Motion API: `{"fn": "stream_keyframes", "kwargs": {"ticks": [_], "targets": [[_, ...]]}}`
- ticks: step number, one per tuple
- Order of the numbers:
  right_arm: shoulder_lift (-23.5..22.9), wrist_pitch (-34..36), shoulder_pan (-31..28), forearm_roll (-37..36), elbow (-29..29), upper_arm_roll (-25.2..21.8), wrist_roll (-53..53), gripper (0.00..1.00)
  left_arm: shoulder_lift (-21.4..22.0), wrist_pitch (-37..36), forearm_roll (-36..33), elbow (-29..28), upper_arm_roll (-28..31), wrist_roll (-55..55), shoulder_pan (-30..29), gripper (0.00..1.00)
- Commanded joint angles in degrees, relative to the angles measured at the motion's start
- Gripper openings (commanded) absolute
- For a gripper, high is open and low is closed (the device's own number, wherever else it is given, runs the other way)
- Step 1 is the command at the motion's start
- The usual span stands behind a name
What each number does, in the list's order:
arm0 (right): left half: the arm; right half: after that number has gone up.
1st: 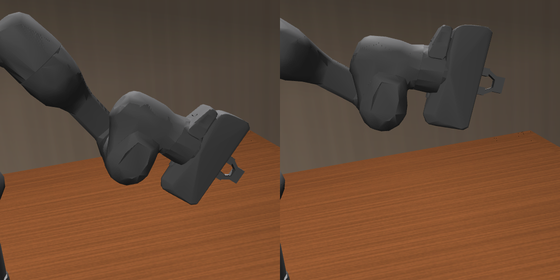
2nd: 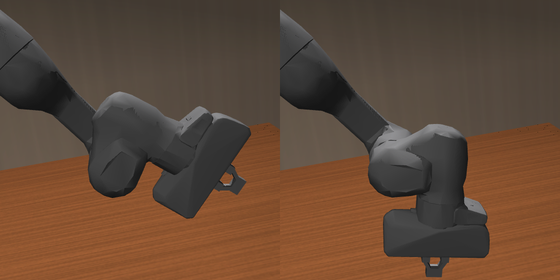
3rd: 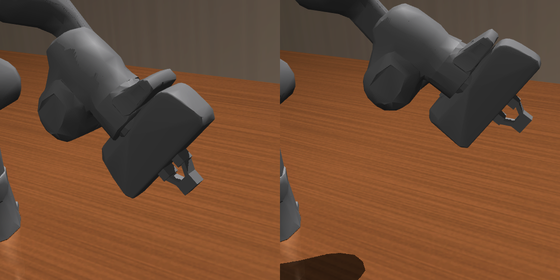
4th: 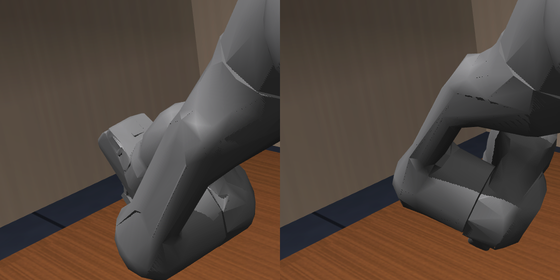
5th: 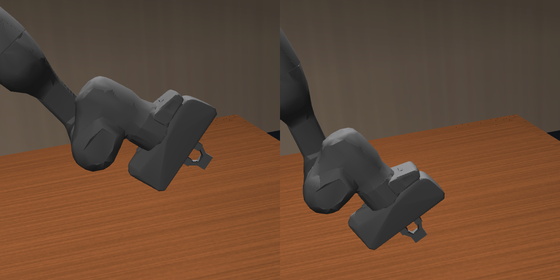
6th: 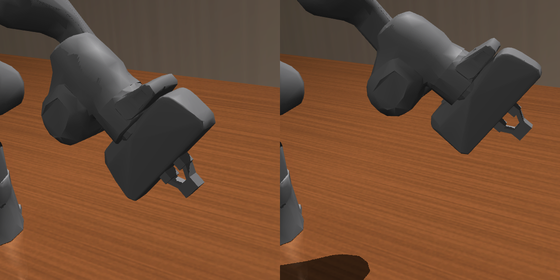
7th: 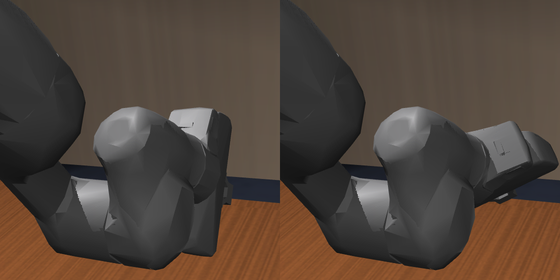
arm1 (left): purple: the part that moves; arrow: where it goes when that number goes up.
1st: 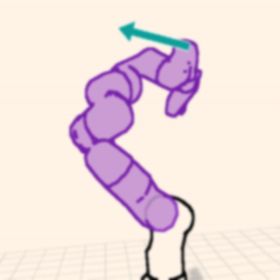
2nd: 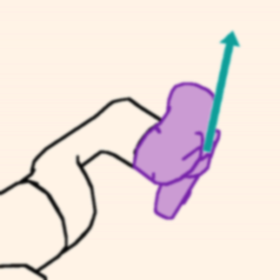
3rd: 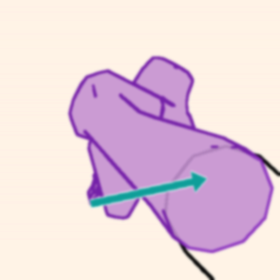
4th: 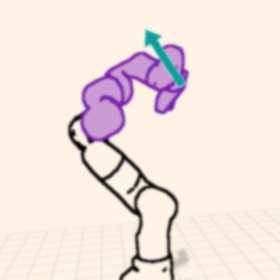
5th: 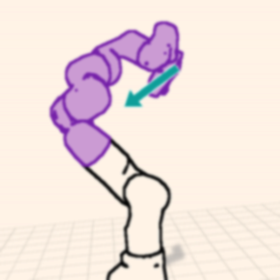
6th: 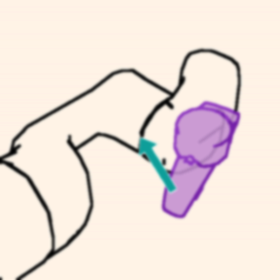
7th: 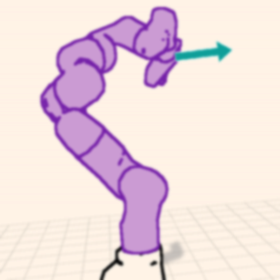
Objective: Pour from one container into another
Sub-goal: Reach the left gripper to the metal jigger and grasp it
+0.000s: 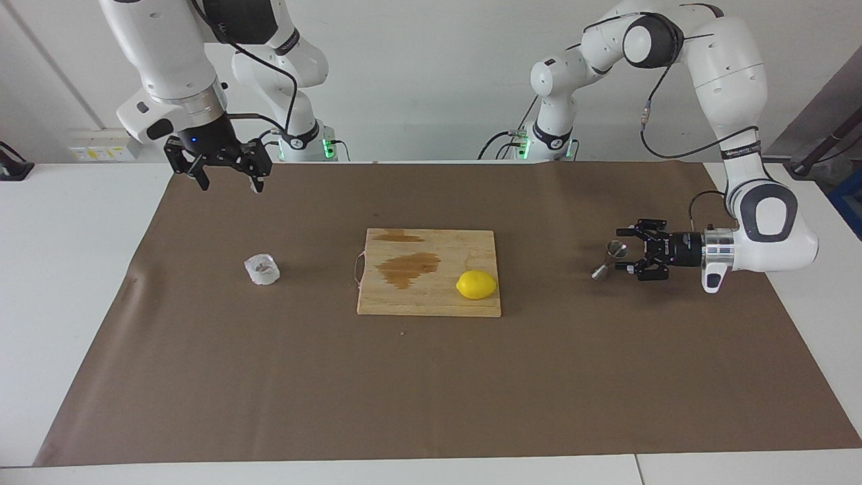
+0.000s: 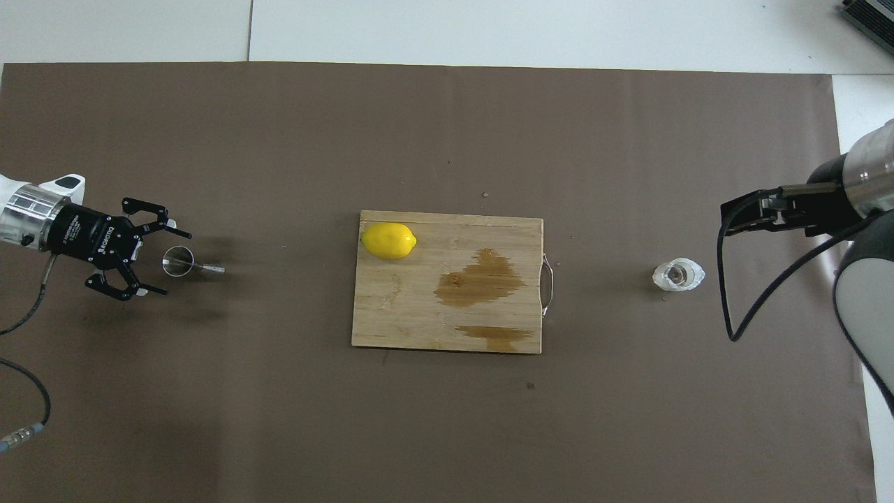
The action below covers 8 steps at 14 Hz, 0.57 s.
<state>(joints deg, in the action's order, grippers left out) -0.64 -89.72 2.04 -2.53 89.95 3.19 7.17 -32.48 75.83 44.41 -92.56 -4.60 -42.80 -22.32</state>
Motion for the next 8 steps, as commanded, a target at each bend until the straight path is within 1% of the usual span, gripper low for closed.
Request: {"fn": "stream_keyframes", "kwargs": {"ticks": [1, 3, 7, 8], "targets": [[1.2, 0.4, -0.9, 1.1, 1.2, 0.2, -1.4, 1.00, 0.3, 1.1, 0.9, -1.0, -0.8, -1.1, -1.0, 1.00], [1.2, 0.4, -0.9, 1.1, 1.1, 0.2, -1.4, 1.00, 0.3, 1.1, 1.0, -1.0, -0.8, -1.0, -1.0, 1.00], [1.2, 0.4, -1.7, 1.1, 1.2, 0.2, -1.5, 1.00, 0.3, 1.3, 1.3, -1.0, -0.8, -1.1, -1.0, 0.77], [1.1, 0.4, -1.8, 1.1, 1.2, 0.2, -1.5, 1.00, 0.3, 1.3, 1.3, -1.0, -0.8, -1.2, -1.0, 0.75]]}}
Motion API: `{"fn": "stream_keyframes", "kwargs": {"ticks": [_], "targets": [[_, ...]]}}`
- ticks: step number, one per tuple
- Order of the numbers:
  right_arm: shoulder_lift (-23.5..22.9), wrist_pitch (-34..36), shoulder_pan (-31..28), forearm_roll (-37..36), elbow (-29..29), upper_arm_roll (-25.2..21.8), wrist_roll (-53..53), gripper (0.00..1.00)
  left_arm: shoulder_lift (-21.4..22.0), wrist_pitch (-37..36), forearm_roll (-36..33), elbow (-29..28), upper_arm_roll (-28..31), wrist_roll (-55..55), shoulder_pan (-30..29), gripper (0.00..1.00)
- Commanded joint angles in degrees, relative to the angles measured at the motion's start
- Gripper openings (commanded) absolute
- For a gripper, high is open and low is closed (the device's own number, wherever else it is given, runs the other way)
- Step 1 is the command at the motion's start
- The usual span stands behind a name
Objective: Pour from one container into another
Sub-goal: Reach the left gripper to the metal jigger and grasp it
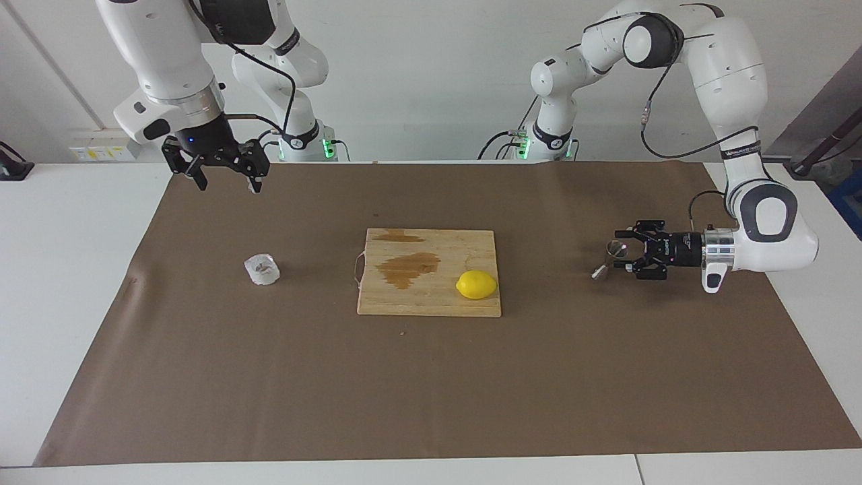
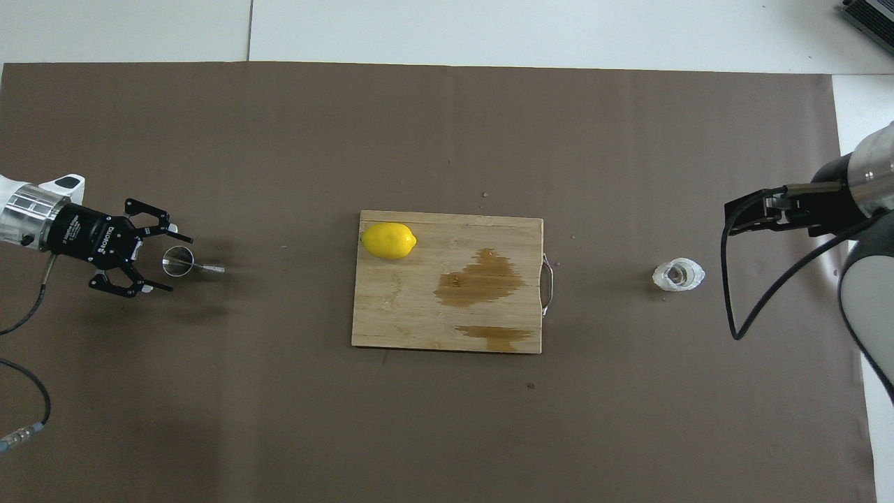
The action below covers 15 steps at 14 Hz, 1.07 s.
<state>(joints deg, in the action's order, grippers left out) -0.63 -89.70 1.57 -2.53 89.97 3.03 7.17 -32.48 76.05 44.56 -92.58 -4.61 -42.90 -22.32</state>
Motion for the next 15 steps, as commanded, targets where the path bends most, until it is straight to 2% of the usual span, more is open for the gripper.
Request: {"fn": "stream_keyframes", "kwargs": {"ticks": [1, 3, 7, 10, 11, 15], "targets": [[1.2, 0.4, -1.6, 1.1, 1.2, 0.3, -1.5, 1.00, 0.3, 1.1, 1.1, -1.0, -0.8, -1.1, -1.0, 0.68], [1.2, 0.2, -1.7, 1.1, 1.4, 0.3, -1.5, 1.00, 0.3, 1.1, 1.1, -1.0, -0.8, -1.3, -1.0, 0.53], [1.2, 0.1, -1.7, 1.1, 1.4, 0.3, -0.9, 1.00, 0.3, 1.2, 1.1, -1.0, -0.8, -2.4, -0.9, 0.45], [1.7, 0.7, -1.9, 1.1, 1.4, 0.3, -1.4, 1.00, 0.3, 1.0, 1.1, -0.8, -0.9, -2.6, -0.7, 0.06], [1.9, 0.7, -2.5, 1.1, 1.5, 0.3, -1.5, 1.00, 0.4, 0.9, 1.2, -0.8, -1.0, -3.1, -0.4, 0.00], [2.3, -0.1, -3.0, 1.1, 1.7, 0.3, -1.5, 1.00, 0.9, -1.2, 3.7, -0.4, -4.5, -6.6, -0.1, 0.00]]}}
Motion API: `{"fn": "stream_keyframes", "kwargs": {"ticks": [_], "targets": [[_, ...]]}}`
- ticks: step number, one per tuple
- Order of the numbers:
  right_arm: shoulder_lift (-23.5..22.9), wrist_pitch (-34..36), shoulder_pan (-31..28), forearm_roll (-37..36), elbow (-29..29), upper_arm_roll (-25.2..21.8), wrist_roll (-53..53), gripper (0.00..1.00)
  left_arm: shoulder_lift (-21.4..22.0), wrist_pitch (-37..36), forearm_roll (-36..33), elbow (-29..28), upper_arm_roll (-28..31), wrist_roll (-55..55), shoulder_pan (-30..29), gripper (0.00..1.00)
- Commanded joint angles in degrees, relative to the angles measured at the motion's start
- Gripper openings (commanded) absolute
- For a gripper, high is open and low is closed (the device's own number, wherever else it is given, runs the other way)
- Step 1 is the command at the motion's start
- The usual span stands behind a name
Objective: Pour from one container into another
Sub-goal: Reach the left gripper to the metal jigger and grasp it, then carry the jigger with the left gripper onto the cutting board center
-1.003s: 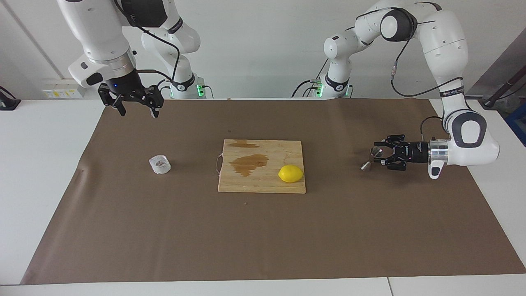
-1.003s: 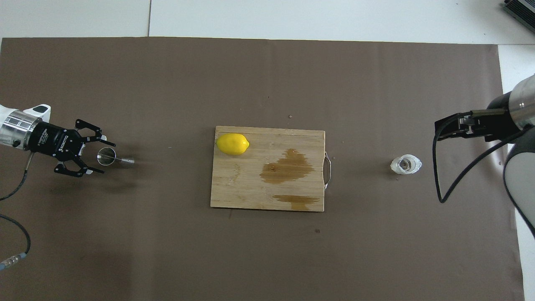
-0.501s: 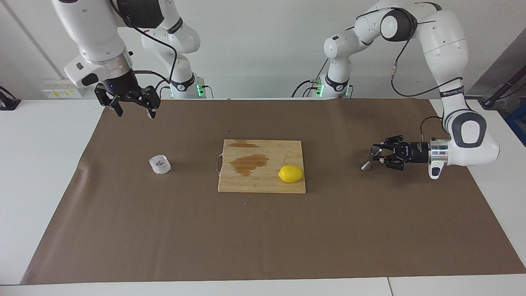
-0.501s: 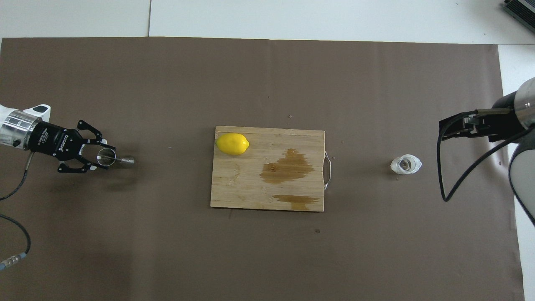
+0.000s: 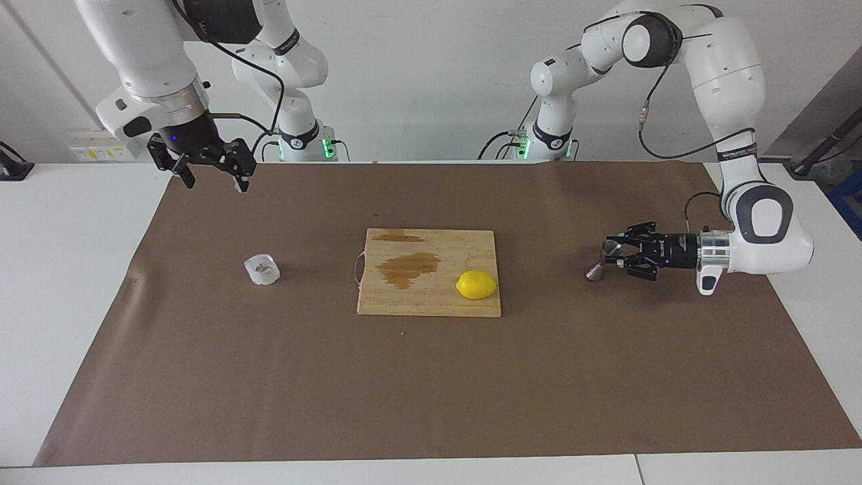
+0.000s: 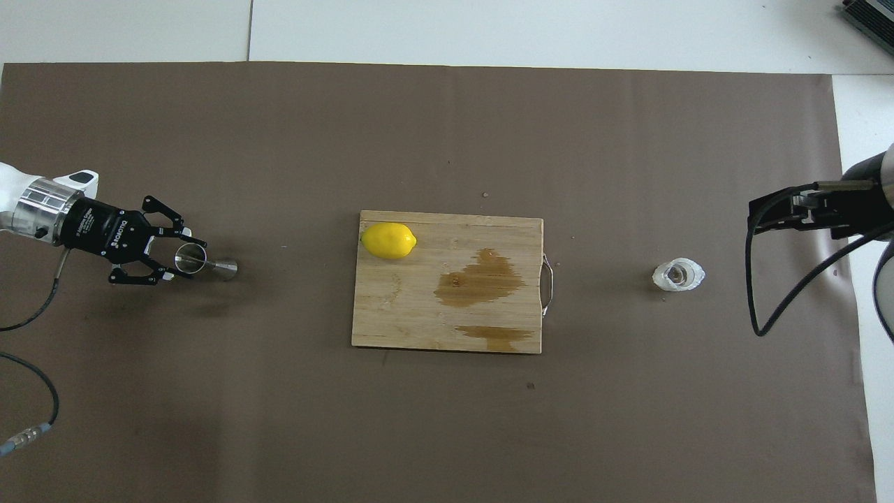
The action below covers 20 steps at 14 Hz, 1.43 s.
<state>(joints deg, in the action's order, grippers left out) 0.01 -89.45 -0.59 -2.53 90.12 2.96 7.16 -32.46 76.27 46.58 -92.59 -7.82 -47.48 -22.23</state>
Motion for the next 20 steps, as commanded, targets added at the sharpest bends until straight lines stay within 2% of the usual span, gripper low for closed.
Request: {"fn": "stream_keyframes", "kwargs": {"ticks": [1, 3, 6, 8, 12, 15, 20], "targets": [[1.7, -0.4, -0.8, 1.1, 1.6, 0.4, -1.4, 1.00, 1.4, -2.3, 2.8, -0.4, -2.5, -2.3, -0.2, 0.00], [1.7, -0.3, -0.8, 1.1, 2.0, 0.4, -1.5, 1.00, 3.4, -2.1, 5.1, -0.9, -5.4, -5.3, 0.3, 0.00], [1.8, -0.1, -0.5, 1.1, 2.0, 0.4, -1.4, 1.00, 6.6, 0.7, 10.6, -2.1, -5.5, -9.5, 6.3, 0.00], [2.0, 0.0, -0.4, 1.1, 2.1, 0.4, -1.4, 1.00, 8.6, 5.3, 15.5, -4.6, -5.5, -12.4, 10.0, 0.00], [2.1, -0.1, -0.4, 1.1, 2.5, 0.4, -1.4, 1.00, 12.7, 20.0, 22.5, -11.1, -5.7, -14.3, 19.2, 0.00], [2.2, -0.1, -0.5, 1.1, 2.5, 0.4, -1.5, 1.00, 14.8, 31.8, 31.3, -15.9, -5.7, -15.7, 27.0, 0.00], [2.4, -0.2, -0.5, 1.1, 3.2, 0.4, -1.5, 1.00, 16.0, 50.3, 46.8, -21.6, -5.7, -11.1, 38.0, 0.00]]}}
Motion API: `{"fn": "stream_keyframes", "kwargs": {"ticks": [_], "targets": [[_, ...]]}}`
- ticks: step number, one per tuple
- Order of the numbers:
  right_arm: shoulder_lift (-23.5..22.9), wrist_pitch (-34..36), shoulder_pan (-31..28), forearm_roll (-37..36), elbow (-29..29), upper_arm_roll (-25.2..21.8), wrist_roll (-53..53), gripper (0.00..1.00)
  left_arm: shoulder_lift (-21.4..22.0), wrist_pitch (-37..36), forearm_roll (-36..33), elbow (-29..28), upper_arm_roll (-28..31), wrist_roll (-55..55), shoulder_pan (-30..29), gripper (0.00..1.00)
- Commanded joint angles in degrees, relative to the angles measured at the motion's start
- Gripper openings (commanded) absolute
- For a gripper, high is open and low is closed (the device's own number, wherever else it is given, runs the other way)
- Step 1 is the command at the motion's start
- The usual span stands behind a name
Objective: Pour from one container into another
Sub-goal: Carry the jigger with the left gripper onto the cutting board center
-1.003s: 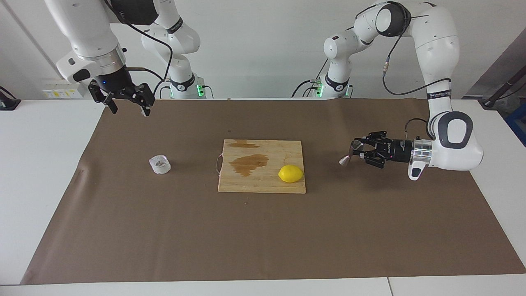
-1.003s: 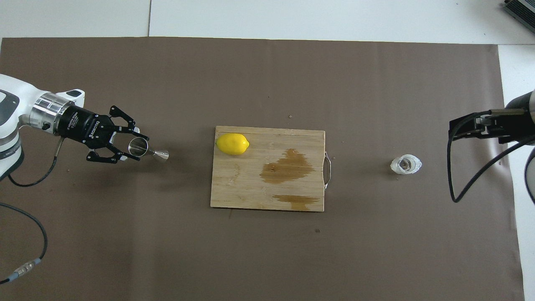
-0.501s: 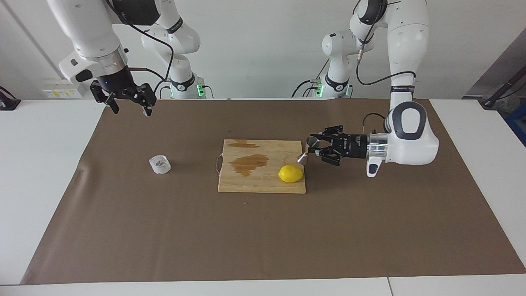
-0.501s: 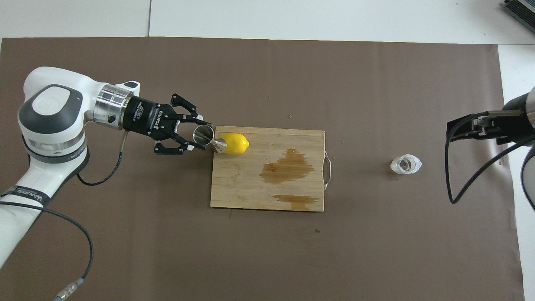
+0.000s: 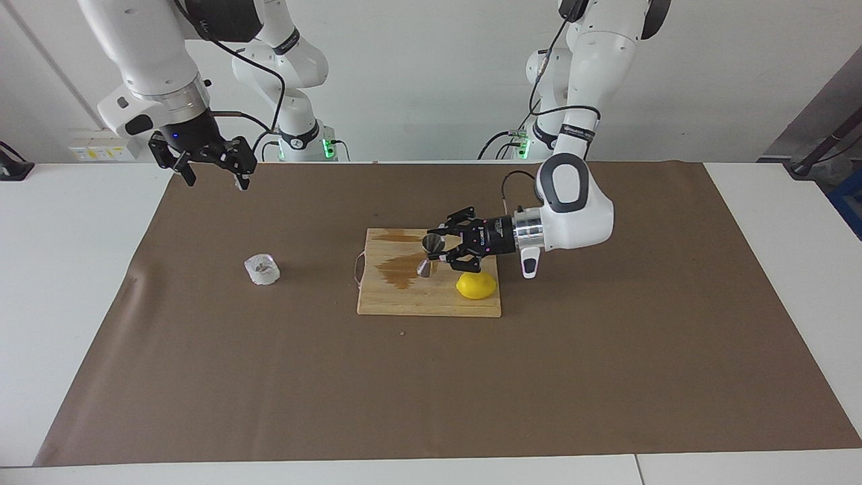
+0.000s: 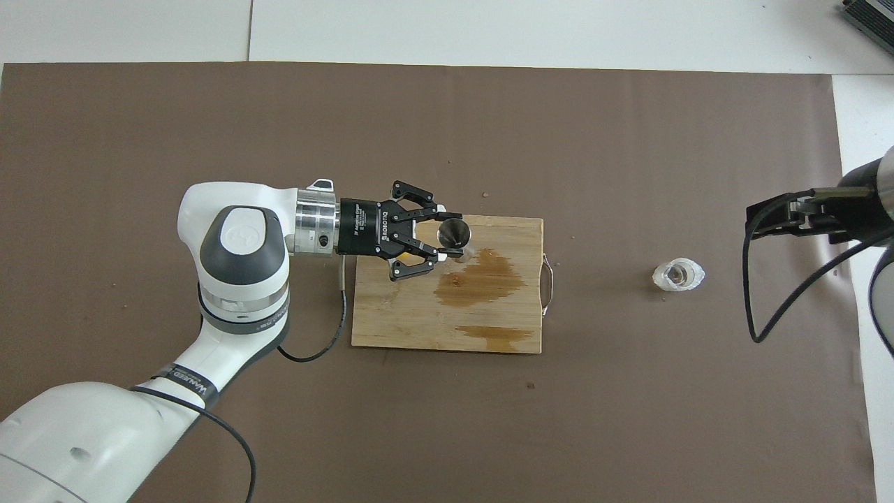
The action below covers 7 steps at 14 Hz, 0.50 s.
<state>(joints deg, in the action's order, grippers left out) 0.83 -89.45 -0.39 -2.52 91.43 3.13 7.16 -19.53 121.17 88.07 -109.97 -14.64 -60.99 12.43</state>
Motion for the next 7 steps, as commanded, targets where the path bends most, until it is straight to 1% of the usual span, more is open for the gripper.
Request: {"fn": "stream_keyframes", "kwargs": {"ticks": [1, 3, 5, 6, 7], "targets": [[1.6, -0.2, -0.7, 1.1, 2.0, 0.2, -1.4, 1.00, 3.2, 7.2, 7.4, -5.2, 1.1, 4.9, 5.1, 0.00], [1.8, -0.3, -0.7, 1.1, 2.3, 0.2, -1.4, 1.00, 3.4, 8.9, 9.8, -5.9, 1.2, 6.8, 7.0, 0.00], [1.8, -0.5, -0.8, 1.1, 2.3, 0.2, -1.6, 1.00, 3.4, 9.3, 11.0, -6.8, 1.2, 7.0, 7.2, 0.00], [1.8, -0.6, -0.7, 1.1, 2.3, 0.2, -1.5, 1.00, 3.5, 9.3, 12.6, -7.5, 1.2, 8.7, 7.3, 0.00], [1.8, -0.7, -0.7, 1.1, 2.3, 0.2, -1.5, 1.00, 3.8, 9.9, 12.7, -8.3, 1.3, 10.4, 8.1, 0.00]]}}
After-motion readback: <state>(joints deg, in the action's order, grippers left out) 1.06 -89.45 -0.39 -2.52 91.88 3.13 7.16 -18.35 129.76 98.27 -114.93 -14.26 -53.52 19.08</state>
